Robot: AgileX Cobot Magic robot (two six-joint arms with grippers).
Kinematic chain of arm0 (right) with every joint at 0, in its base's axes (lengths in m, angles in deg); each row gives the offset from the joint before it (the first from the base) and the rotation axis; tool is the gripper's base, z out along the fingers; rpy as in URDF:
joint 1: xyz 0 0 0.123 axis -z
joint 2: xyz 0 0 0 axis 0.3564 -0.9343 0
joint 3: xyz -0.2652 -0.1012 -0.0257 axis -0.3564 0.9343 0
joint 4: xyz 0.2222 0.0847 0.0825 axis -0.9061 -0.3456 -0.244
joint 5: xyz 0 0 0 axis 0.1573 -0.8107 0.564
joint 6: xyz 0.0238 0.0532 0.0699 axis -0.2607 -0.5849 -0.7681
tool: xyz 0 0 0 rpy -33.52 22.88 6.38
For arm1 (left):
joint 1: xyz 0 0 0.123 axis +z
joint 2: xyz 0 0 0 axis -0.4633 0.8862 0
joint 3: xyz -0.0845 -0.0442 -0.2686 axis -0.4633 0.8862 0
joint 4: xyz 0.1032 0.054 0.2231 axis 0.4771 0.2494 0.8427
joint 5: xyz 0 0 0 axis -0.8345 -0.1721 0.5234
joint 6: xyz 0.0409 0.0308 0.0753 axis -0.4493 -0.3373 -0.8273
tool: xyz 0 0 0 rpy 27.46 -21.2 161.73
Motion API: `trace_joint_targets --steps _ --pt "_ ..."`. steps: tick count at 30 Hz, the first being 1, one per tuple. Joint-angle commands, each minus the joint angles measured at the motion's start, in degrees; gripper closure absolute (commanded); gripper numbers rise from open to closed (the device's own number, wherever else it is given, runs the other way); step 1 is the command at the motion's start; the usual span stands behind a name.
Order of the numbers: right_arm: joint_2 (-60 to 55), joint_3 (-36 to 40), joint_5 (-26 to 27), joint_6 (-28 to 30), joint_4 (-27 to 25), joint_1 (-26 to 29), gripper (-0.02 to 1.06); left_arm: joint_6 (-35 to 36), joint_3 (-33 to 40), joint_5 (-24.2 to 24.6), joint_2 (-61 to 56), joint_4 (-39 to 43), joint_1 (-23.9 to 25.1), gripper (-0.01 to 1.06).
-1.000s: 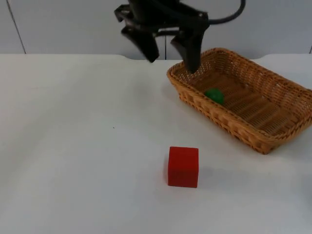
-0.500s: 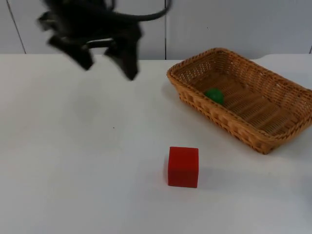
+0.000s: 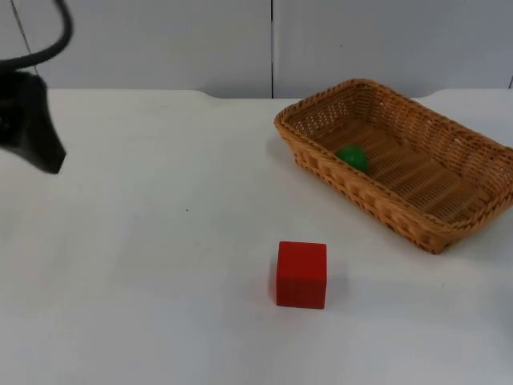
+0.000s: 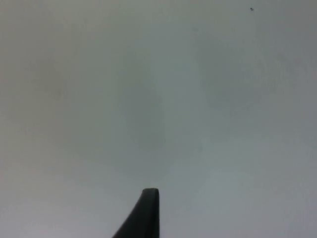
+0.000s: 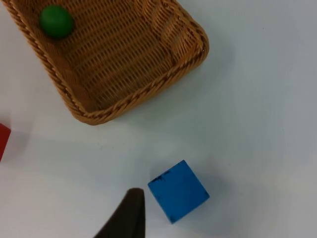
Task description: Place all geometric objects except the red cube into the basket.
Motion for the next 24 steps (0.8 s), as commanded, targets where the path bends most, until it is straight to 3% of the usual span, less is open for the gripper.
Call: trace_joint_targets --steps 1,12,18,24 --pt "0.17 0.01 0.08 -0.07 -0.21 0.32 -0.01 0.90 4.23 -0.23 -6.09 -0.04 0.35 0.00" --pt "0.17 0.01 -2.49 -0.07 -0.21 0.32 -0.01 0.90 11.12 0.27 -21.42 0.36 0.35 0.00" --pt "0.17 0.01 -2.88 0.32 -0.21 0.32 -0.01 0.65 12.52 -0.54 -23.68 0.66 0.35 0.00" --pt "-1.09 0.01 -5.80 7.93 -5.60 0.32 -0.01 0.65 12.52 -0.54 -23.68 0.66 0.35 0.00"
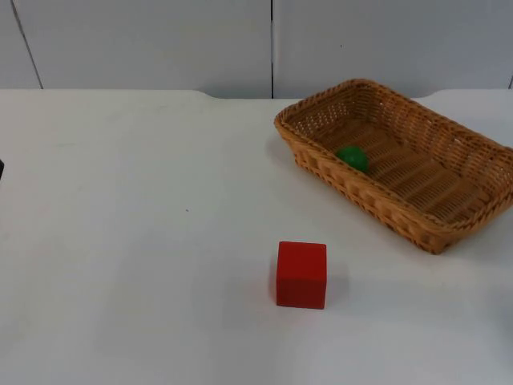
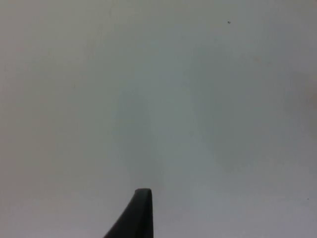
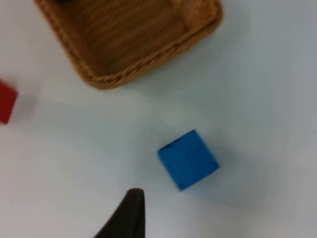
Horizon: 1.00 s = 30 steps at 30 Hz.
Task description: Place all geometric objects except the red cube into the basket.
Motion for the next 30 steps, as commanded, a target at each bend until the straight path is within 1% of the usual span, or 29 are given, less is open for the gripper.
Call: trace_joint_targets --steps 1,2,3,4,7,9,10,11,14,15,16,19,21,22,24,25,28,30 --pt "-1.81 0.01 -1.45 5.95 -4.27 0.32 -0.01 0.20 0.40 -0.52 -0.35 0.22 0.10 0.00" --pt "-3.76 0.01 -2.26 8.20 -6.15 0.32 -0.01 0.20 0.40 -0.26 -0.35 0.22 0.10 0.00" --pt "-6.13 0.01 -3.31 10.46 -6.97 0.32 -0.01 0.20 0.40 -0.26 -0.35 0.22 0.10 0.00" --pt "-6.13 0.01 -3.31 10.46 -6.97 0.32 -0.01 0.20 0.40 -0.26 -0.35 0.22 0.10 0.00" --pt "-13.93 -0.23 -5.58 13.45 -6.18 0.32 -0.01 0.20 0.40 -0.15 -0.35 0.00 0.10 0.00" --pt "-18.92 -0.33 -5.43 16.14 -6.18 0.32 -0.01 0.20 0.40 -0.15 -0.35 -0.10 0.10 0.00" --pt "-18.92 -0.33 -5.43 16.14 -6.18 0.32 -0.01 0.20 0.40 -0.15 -0.35 -0.10 0.10 0.00" --pt "-22.78 -0.98 -4.35 16.90 -5.99 0.32 -0.01 0.20 0.40 -0.15 -0.35 -0.10 0.10 0.00" --pt "-29.20 -3.50 -3.34 16.76 -4.95 0.32 0.00 0.20 0.40 -0.26 -0.35 -0.10 0.10 0.00" --pt "-29.20 -3.50 -3.34 16.76 -4.95 0.32 0.00 0.20 0.40 -0.26 -0.35 -0.10 0.10 0.00" --pt "-31.25 -4.52 -3.45 16.06 -4.82 0.32 0.00 0.20 0.40 -0.26 -0.35 -0.10 0.10 0.00" --pt "-36.19 -6.22 -3.59 12.70 -1.54 0.16 0.00 0.20 0.40 -0.26 -0.35 -0.10 0.10 0.00" --pt "-38.62 -6.23 -1.89 9.08 0.90 0.16 0.00 0.20 0.40 -0.26 -0.35 -0.10 0.10 0.00" --pt "-38.62 -6.23 -1.89 9.08 0.90 0.16 0.00 0.20 0.40 -0.26 -0.35 -0.10 0.10 0.00" --pt "-40.32 -6.23 -0.01 7.09 2.66 0.16 0.00 0.20 0.40 -0.26 -0.35 -0.10 0.10 0.00" --pt "-40.75 -6.23 1.24 7.09 2.66 0.16 0.00 0.20 0.40 -0.26 -0.35 -0.10 0.10 0.00" --pt "-41.08 -6.23 2.57 6.96 2.66 -0.49 0.00 0.20 0.40 -0.26 -0.35 -0.41 0.10 0.00" --pt "-41.08 -6.23 4.66 6.96 4.58 -2.53 0.00 0.20 0.40 -0.26 -0.35 -0.52 0.10 0.00"
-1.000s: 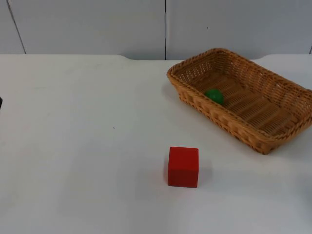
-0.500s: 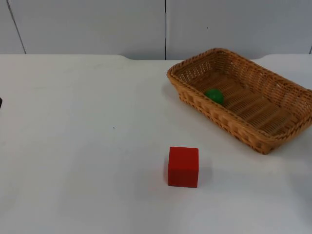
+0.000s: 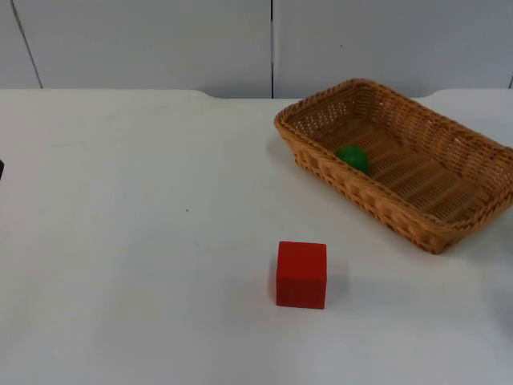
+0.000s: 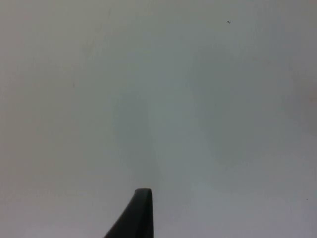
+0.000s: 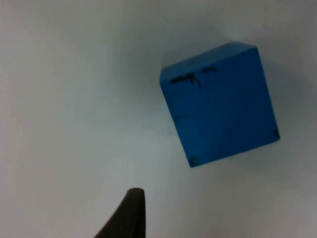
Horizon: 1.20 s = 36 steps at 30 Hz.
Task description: Place all geometric objects except the red cube into the basket.
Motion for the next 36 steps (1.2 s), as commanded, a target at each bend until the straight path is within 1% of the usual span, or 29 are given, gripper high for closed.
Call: trace_joint_targets --steps 1,2,3,5,7,9,11,15,18,22,25,28,30,31,34,35,36 --pt "-0.01 -0.36 2.91 -0.10 2.62 -2.67 0.00 0.20 0.40 -0.26 -0.35 -0.91 0.10 0.00" --pt "-0.01 -0.36 5.22 -0.10 4.40 -4.35 0.00 0.20 0.40 -0.26 -0.35 -0.91 0.10 0.00" --pt "-0.01 -0.36 5.22 -0.10 4.40 -4.35 0.00 0.20 0.40 -0.26 -0.35 -0.91 0.10 0.00" --pt "-0.01 -0.36 9.52 -0.44 6.95 -7.87 0.00 0.20 0.40 -0.26 -0.35 -0.91 0.10 0.00" --pt "-0.01 -0.36 12.47 -2.53 8.94 -8.88 0.00 0.20 0.40 -0.26 -0.35 -0.91 0.10 0.00" --pt "-0.01 -0.36 13.10 -3.68 9.33 -8.88 0.00 0.20 0.40 -0.26 -0.35 -0.91 0.10 0.00" --pt "-1.22 -0.36 13.58 -3.81 9.34 -8.01 0.00 0.20 0.40 -0.26 -0.35 -0.91 0.10 0.00" --pt "-4.68 -0.36 13.87 -3.81 9.34 -8.02 0.00 0.20 0.40 -0.26 -0.35 -0.91 0.10 0.00" --pt "-7.62 -0.36 15.38 -4.47 9.09 -8.02 0.00 0.20 0.40 -0.26 -0.35 -0.91 0.10 0.00" --pt "-13.47 -0.36 19.16 -4.79 9.42 -8.02 0.00 0.20 0.40 -0.58 -0.35 -0.91 0.10 0.00" --pt "-16.32 -0.36 19.53 -4.79 10.43 -8.02 0.01 0.20 0.40 -0.58 -0.35 -0.91 0.10 0.00" --pt "-18.70 -0.36 19.51 -4.82 10.78 -8.02 0.06 0.20 0.40 -0.58 -0.35 -0.70 0.10 0.00" --pt "-18.82 -0.36 19.76 -4.82 10.78 -8.02 0.12 0.20 0.40 -0.72 -0.35 -0.68 0.10 0.00" --pt "-18.82 -0.36 19.76 -4.82 10.78 -8.02 0.12 0.20 0.40 -0.72 -0.35 -0.68 0.10 0.00" --pt "-18.82 -0.36 18.65 -4.82 10.78 -8.02 0.27 0.20 0.40 -0.83 -0.35 -0.68 0.10 0.00" --pt "-18.82 -0.36 17.96 -4.82 11.06 -8.02 0.35 0.20 0.40 -0.95 -0.35 -0.68 0.10 0.00" --pt "-18.82 -0.36 17.96 -4.82 11.06 -8.02 0.35 0.20 0.40 -0.95 -0.35 -0.68 0.10 0.00"
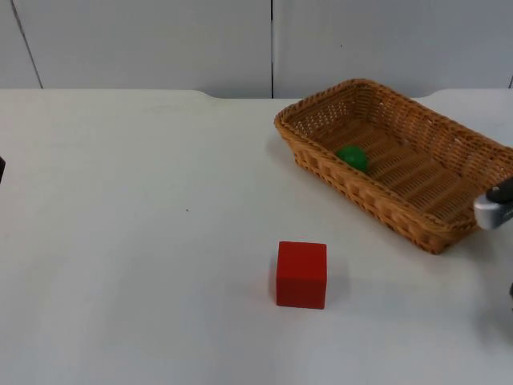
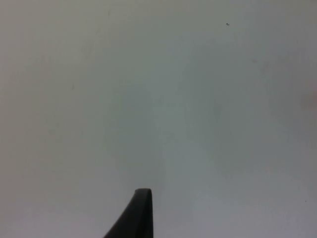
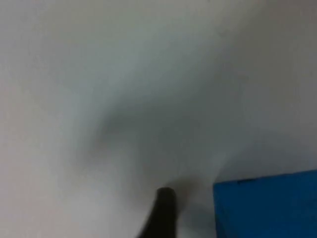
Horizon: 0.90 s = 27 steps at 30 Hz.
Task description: Place all geometric objects except the red cube into the basket.
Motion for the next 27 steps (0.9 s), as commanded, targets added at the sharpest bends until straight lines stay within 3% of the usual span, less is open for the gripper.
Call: trace_joint_targets --steps 1,4,5,7,10,15,20,27 --pt "0.14 -0.23 -1.76 -0.22 0.93 0.31 0.44 0.20 0.40 -0.72 -0.35 -0.35 0.10 0.00" --pt "1.63 -0.50 -3.99 -2.27 3.63 0.31 0.77 0.20 0.40 -0.84 -0.35 -0.35 0.10 0.00" --pt "1.63 -0.50 -3.99 -2.27 3.63 0.31 0.77 0.20 0.40 -0.84 -0.35 -0.35 0.10 0.00" --pt "4.19 -1.99 -7.05 -2.27 3.52 0.31 1.03 0.20 0.40 -0.97 -0.35 -0.35 0.10 0.00" --pt "11.55 -6.19 -16.53 -2.27 3.15 0.18 1.05 0.20 0.40 -1.20 -0.35 -0.35 0.10 0.00" --pt "21.78 -9.01 -24.18 -2.27 2.74 0.18 1.05 0.20 0.40 -1.20 -0.35 -0.35 0.10 0.00" --pt "29.38 -9.01 -23.78 -3.10 -0.21 0.18 1.05 0.20 0.40 -1.20 -0.35 -0.35 0.10 0.00" --pt "30.59 -9.01 -21.59 -3.10 -2.92 0.18 1.05 0.20 0.40 -1.19 -0.35 -0.12 0.10 0.00"
